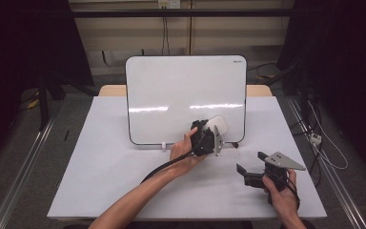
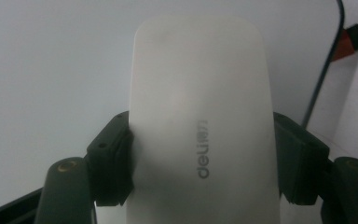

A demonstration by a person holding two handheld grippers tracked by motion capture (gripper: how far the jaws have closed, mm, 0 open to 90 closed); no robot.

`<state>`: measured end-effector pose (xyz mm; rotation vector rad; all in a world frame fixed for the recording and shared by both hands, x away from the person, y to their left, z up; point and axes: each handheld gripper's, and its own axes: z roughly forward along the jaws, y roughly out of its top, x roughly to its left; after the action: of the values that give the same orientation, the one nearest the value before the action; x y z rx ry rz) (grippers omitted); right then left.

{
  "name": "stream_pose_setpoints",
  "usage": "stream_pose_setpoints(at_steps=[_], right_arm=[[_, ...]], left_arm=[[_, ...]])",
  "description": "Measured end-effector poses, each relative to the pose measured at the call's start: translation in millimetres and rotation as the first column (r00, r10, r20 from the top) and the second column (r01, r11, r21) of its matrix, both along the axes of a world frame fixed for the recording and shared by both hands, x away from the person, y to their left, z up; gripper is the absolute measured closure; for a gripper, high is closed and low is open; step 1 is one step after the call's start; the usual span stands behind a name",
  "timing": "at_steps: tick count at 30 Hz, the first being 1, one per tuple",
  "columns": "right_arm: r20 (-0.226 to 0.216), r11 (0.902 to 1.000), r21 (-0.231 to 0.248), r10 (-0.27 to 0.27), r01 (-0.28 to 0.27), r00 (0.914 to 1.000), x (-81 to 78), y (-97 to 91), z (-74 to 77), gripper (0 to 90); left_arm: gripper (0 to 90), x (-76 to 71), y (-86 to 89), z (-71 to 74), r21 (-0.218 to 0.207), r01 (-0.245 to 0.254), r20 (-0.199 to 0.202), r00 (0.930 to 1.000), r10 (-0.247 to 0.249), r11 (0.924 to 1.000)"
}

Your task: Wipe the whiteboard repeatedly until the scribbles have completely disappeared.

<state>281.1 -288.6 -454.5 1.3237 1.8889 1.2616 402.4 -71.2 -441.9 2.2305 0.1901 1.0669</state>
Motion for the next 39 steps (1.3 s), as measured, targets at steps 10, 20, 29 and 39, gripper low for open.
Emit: stream_pose_setpoints(at_steps=[10, 20, 29, 39], right_arm=[[0.001, 1.0, -0.003, 0.0, 0.0, 1.0, -0.3, 0.0, 0.3, 4.8], [-0.002, 1.0, -0.001, -0.001, 0.001, 1.0, 0.7, 1.0, 0.4, 4.8], [0.003, 1.0, 0.0, 0.0, 0.0, 1.0, 0.5, 1.1, 0.7, 4.8], [0.015, 1.0, 0.003, 0.008, -0.008, 0.9999, 0.3, 2.8, 1.7, 4.7]], left_arm=[[31.0, 30.9, 23.3, 33.7, -0.124, -0.132, -0.015, 0.9913, 0.131, 0.9835], [31.0, 35.0, 22.5, 38.1, -0.155, -0.152, -0.023, 0.9884, 0.15, 0.9762], [30.9, 31.1, 10.0, 33.1, -0.137, -0.148, 0.012, 0.9884, 0.151, 0.9795], [31.0, 21.7, -13.7, 23.7, -0.1, -0.113, 0.017, 0.9932, 0.115, 0.9886]])
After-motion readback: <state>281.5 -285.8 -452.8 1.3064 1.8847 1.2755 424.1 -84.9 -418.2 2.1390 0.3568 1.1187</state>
